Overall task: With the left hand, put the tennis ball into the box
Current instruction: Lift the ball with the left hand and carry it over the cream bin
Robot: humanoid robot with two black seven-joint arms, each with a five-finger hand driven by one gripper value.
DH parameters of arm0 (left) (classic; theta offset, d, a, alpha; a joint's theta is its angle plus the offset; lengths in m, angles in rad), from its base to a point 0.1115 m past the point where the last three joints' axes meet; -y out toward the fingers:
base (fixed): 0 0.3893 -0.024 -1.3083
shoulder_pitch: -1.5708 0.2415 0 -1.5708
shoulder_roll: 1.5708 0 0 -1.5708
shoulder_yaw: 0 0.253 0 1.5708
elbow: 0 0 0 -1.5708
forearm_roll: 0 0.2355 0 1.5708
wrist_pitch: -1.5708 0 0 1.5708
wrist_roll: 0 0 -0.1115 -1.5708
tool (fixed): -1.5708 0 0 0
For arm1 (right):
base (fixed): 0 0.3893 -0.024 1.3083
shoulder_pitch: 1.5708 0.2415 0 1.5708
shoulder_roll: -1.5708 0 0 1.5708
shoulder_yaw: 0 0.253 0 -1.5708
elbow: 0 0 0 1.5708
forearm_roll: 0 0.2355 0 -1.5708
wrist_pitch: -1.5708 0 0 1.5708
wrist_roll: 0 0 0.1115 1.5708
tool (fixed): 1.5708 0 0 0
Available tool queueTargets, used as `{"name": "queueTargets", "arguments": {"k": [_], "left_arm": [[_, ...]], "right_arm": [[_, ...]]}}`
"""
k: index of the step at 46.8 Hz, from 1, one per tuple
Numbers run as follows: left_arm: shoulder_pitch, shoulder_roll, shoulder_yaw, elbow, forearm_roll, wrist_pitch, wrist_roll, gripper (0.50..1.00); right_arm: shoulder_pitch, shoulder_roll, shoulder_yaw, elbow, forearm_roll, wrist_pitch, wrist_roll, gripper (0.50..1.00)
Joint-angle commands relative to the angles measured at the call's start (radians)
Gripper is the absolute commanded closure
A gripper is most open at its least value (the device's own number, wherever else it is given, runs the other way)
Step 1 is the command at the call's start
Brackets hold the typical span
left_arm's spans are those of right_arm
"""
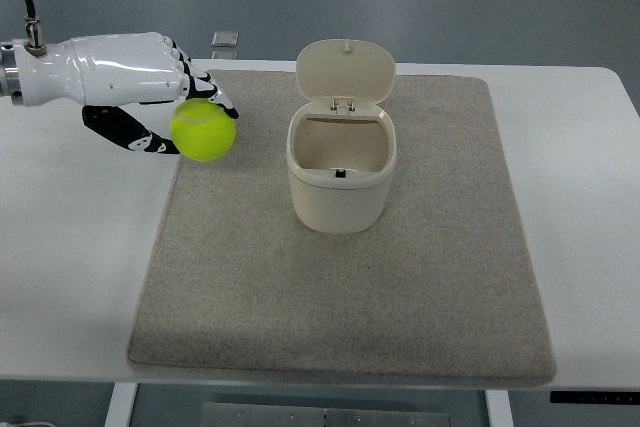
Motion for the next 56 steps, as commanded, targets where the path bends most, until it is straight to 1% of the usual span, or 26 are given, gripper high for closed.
{"name": "queueTargets", "arguments": {"k": [1,3,5,11,15,26,35,47,56], "left_arm": [[-0.027,-0.001,0.0,-0.014,0.017,0.001,0.0,1.0],[-0.036,-0.001,0.0,-0.02,0.036,0.009,0.0,1.0],[-0.041,-0.001,0.003,-0.023,0.063,0.032,-0.003,1.0],[-0.044,-0.009,0.013,-0.023,0.161,0.142,-0.014,1.0],[-0.042,-0.021,0.014,-0.023,0.208,0.178,-0.014,1.0],[-0.059,-0.081,0.026,-0.023,0.234,0.181,-0.012,1.0],[-0.116,-0.147,0.108,-0.003,0.234,0.181,-0.011,1.0],[-0.156,-0.253,0.134,0.081,0.234,0.178,-0.002,1.0],[-0.159,-0.339,0.135,0.151,0.233,0.178,0.0,1.0]], "right_arm": [[0.0,0.0,0.001,0.0,0.0,0.0,0.0,0.599],[0.0,0.0,0.0,0.0,0.0,0.0,0.0,0.599],[0.0,0.0,0.0,0.0,0.0,0.0,0.0,0.599],[0.0,0.0,0.0,0.0,0.0,0.0,0.0,0.599],[0.0,0.0,0.0,0.0,0.0,0.0,0.0,0.599],[0.0,0.0,0.0,0.0,0.0,0.0,0.0,0.599],[0.0,0.0,0.001,0.0,0.0,0.0,0.0,0.599],[0.0,0.0,0.0,0.0,0.0,0.0,0.0,0.599],[0.0,0.0,0.0,0.0,0.0,0.0,0.0,0.599]]}}
